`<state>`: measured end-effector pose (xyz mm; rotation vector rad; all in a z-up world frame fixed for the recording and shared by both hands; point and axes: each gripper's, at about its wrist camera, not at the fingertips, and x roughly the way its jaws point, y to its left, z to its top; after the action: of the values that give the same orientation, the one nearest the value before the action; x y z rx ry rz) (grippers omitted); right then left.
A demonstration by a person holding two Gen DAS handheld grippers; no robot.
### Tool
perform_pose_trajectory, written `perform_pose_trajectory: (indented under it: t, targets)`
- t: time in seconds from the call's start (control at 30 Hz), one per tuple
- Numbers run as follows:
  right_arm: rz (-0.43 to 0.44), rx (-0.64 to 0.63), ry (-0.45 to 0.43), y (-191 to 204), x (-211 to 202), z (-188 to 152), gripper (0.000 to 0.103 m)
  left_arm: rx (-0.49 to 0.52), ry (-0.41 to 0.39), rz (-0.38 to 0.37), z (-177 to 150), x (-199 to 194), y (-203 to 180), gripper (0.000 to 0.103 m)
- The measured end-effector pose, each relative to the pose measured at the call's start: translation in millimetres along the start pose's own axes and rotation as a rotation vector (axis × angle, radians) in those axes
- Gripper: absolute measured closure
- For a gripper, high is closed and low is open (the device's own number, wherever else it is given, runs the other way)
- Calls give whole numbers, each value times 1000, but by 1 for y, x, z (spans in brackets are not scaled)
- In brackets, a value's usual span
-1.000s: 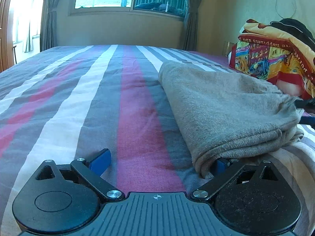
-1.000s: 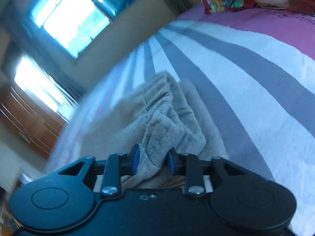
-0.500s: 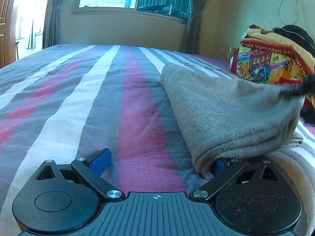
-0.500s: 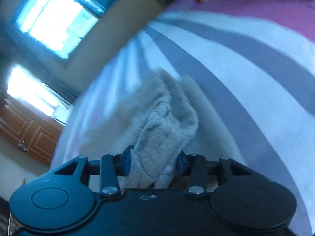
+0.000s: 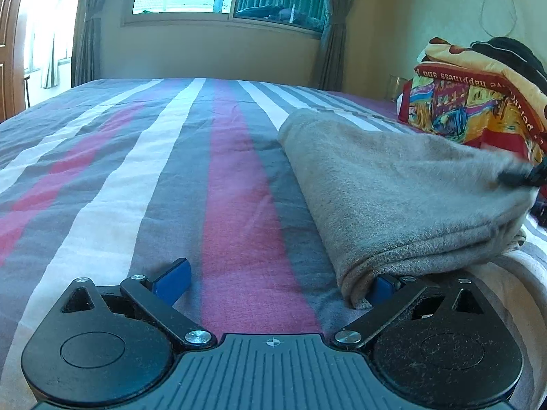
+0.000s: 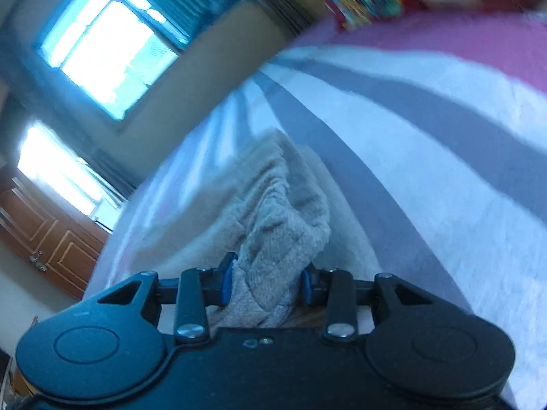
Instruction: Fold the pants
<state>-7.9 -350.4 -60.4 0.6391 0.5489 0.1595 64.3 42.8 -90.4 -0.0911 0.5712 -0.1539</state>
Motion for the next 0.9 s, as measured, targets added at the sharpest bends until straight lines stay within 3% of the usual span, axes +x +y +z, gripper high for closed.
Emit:
perform_pose_trajectory:
  t: [0.13, 0.27, 0.53, 0.67, 0.77, 0.9]
  targets:
    - [60, -94, -71, 13, -17, 8, 68, 14, 7, 1, 0, 2, -2, 0]
    - [-52, 17, 67, -22, 27, 7, 68, 25, 14, 1, 1, 3, -4, 0]
    - [-42, -6, 61, -20, 18, 3, 67, 21, 16, 4, 2, 2, -3, 0]
    - [23, -44, -1, 2, 9, 16, 68, 21, 15, 2, 1, 3, -3, 0]
    - [-75, -50, 87, -7, 29, 13, 69, 26, 16, 2, 2, 3, -3, 0]
    - [-65, -84, 118, -3, 30, 13, 62, 13, 16, -5, 1, 3, -1, 0]
